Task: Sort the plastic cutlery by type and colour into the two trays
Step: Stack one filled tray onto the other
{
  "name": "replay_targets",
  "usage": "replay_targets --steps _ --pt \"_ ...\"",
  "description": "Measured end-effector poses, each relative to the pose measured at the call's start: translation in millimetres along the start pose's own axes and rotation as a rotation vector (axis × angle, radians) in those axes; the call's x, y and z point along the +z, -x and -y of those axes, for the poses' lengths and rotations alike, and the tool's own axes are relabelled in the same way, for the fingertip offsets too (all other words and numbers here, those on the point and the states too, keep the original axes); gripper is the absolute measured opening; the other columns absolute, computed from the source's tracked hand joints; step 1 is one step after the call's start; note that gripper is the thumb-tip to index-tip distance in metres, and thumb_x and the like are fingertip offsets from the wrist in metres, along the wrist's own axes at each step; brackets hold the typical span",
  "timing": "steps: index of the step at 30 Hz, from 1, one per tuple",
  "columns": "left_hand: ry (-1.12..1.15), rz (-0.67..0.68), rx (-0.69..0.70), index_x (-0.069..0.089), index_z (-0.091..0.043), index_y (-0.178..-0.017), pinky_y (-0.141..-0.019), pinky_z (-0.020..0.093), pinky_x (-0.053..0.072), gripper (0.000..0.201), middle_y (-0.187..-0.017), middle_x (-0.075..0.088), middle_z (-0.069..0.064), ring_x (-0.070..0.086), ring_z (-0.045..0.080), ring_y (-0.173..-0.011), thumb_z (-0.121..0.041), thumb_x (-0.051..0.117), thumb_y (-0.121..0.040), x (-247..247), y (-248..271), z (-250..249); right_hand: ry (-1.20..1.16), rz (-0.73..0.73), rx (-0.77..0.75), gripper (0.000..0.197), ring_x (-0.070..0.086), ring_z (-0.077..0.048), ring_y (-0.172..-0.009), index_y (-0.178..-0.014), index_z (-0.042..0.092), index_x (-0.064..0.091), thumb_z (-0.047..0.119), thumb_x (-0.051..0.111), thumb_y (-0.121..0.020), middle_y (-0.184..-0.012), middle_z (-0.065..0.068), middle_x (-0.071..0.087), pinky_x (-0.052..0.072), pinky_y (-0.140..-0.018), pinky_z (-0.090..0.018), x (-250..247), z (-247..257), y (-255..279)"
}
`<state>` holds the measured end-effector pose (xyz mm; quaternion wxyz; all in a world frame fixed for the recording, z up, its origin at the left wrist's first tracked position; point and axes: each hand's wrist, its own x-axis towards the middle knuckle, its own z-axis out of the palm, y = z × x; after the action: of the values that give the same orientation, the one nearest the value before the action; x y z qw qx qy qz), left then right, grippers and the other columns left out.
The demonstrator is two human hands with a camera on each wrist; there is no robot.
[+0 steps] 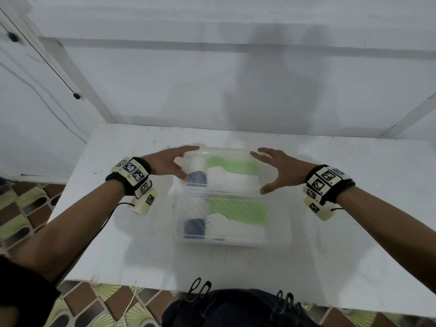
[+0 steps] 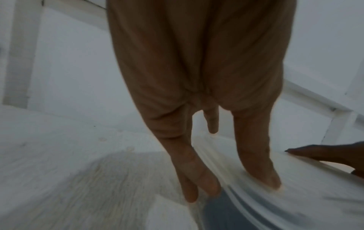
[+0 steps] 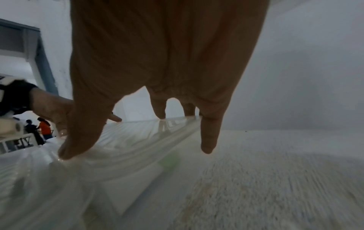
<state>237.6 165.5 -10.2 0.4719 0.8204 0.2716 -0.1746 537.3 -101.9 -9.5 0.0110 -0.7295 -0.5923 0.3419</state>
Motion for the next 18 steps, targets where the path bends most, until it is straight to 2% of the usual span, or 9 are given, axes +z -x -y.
replay_targets --steps 2,4,6,10,15,18 --pt "0.052 -0.029 -0.022 0.029 -0.054 -0.152 -0.118 0.038 0.038 0.106 -0.16 0.033 -0.006 0.038 0.011 -0.143 -0.029 0.093 -0.071 3.0 1.3 5.1 -0.07 -0.02 0.009 0.118 0.003 -0.017 -0.155 -0.155 0.057 0.003 0.077 0.076 -0.065 -0.167 0.019 -0.007 0.018 -0.124 -0.049 4.1 -4.9 -0.6" --pt "0.069 -0.06 -0.041 0.025 -0.047 -0.157 -0.118 0.033 0.034 0.108 -0.16 0.032 -0.01 0.03 0.008 -0.147 -0.023 0.091 -0.075 5.6 4.3 7.6 -0.138 -0.038 0.003 0.114 0.006 -0.017 -0.155 -0.154 0.06 0.005 0.076 0.075 -0.066 -0.166 0.02 -0.009 0.022 -0.124 -0.046 9.2 -6.4 -1.2" --pt "0.067 -0.087 -0.055 0.024 -0.044 -0.158 -0.116 0.029 0.033 0.107 -0.16 0.034 -0.009 0.03 0.007 -0.147 -0.024 0.09 -0.076 9.7 6.6 8.5 -0.175 -0.028 0.008 0.114 0.008 -0.016 -0.155 -0.155 0.058 0.005 0.072 0.077 -0.067 -0.166 0.02 -0.011 0.024 -0.123 -0.041 11.9 -5.1 -1.5" --pt "0.082 -0.147 -0.071 0.031 -0.041 -0.156 -0.117 0.032 0.033 0.107 -0.158 0.04 -0.003 0.034 0.008 -0.147 -0.021 0.093 -0.071 12.5 5.5 5.8 -0.189 -0.003 0.042 0.116 0.014 -0.02 -0.153 -0.156 0.054 0.004 0.066 0.079 -0.068 -0.167 0.013 -0.006 0.025 -0.122 -0.04 7.3 0.7 -2.8" --pt "0.162 -0.181 -0.018 0.035 -0.033 -0.156 -0.118 0.035 0.034 0.102 -0.157 0.041 -0.002 0.035 0.004 -0.142 -0.016 0.091 -0.073 12.7 7.6 4.3 -0.203 -0.051 0.079 0.114 0.014 -0.02 -0.153 -0.156 0.055 0.008 0.064 0.082 -0.069 -0.167 0.01 0.001 0.022 -0.123 -0.041 3.0 3.5 -0.7" --pt "0.265 -0.266 0.036 0.038 -0.033 -0.154 -0.114 0.031 0.041 0.091 -0.154 0.046 0.0 0.036 0.009 -0.146 -0.015 0.087 -0.079 28.5 15.9 10.8 -0.225 -0.124 0.102 0.11 0.014 -0.021 -0.153 -0.157 0.051 0.015 0.068 0.078 -0.068 -0.167 0.008 0.003 0.022 -0.122 -0.04 10.7 2.0 8.5"
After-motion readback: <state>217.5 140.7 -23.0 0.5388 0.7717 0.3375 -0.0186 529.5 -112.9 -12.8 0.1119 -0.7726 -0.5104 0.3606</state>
